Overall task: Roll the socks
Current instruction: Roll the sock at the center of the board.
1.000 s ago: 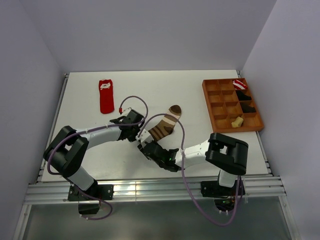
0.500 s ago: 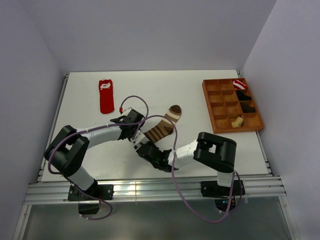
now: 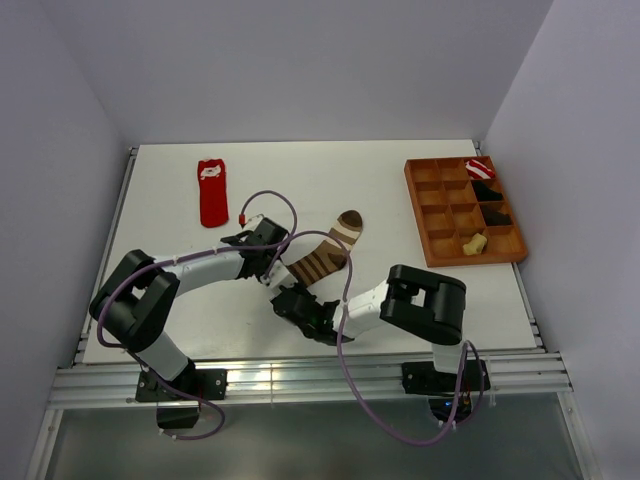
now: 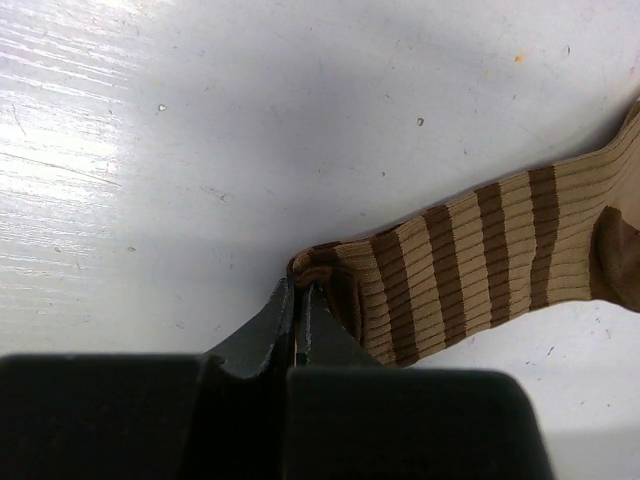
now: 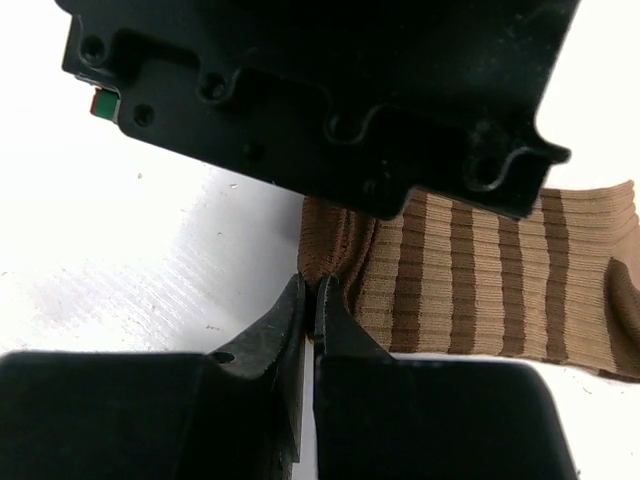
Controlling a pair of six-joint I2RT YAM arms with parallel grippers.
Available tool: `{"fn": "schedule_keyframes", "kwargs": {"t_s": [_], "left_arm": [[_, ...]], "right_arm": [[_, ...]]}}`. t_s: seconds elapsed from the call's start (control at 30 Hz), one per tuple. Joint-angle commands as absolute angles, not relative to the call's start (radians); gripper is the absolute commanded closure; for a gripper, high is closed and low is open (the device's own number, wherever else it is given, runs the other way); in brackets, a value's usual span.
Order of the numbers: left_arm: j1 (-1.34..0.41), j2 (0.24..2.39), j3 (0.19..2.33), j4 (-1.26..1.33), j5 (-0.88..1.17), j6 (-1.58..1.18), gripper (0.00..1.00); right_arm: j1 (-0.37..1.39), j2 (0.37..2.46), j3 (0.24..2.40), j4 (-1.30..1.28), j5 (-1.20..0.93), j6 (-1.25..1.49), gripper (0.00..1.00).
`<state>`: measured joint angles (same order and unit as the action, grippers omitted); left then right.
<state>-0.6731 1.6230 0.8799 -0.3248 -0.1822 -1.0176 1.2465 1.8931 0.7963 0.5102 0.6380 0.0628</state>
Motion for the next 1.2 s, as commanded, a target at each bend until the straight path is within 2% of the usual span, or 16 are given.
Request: {"fn": "schedule_keyframes", "kwargs": {"t_s": [0.0, 0.27, 0.37, 0.5, 0.6, 0.87, 1.17], "left_arm": [[-0.675, 1.606, 0.882, -0.377, -0.195, -1.041, 0.98], [-0.627, 1.481, 0.795, -0.322, -0.186, -1.08, 0.81], [-0.614, 1.434, 0.767, -0.295, -0.183, -1.101, 0.7], [-0.601, 1.373, 0.736, -0.269, -0.199, -1.141, 0.47], [-0.6, 1.306, 0.69, -0.227, -0.212, -1.181, 0.39], [-0.603, 1.161, 0.529, -0.065, -0.152, -1.233, 0.35], [-0.638, 1.233, 0.468, 0.05, -0.095, -1.281, 0.38]], "right_arm": [[1.236, 1.865, 0.762, 0.48, 0.542, 0.127, 1.0], [1.143, 1.753, 0.715, 0.46, 0.243, 0.213, 1.0], [1.094, 1.736, 0.71, 0.457, 0.111, 0.25, 1.0], [1.014, 1.732, 0.712, 0.462, -0.082, 0.308, 1.0], [0.944, 1.741, 0.695, 0.495, -0.224, 0.382, 1.0], [0.767, 1.812, 0.629, 0.728, -0.555, 0.655, 1.0], [0.654, 1.962, 0.529, 1.078, -0.664, 0.977, 1.0]]}}
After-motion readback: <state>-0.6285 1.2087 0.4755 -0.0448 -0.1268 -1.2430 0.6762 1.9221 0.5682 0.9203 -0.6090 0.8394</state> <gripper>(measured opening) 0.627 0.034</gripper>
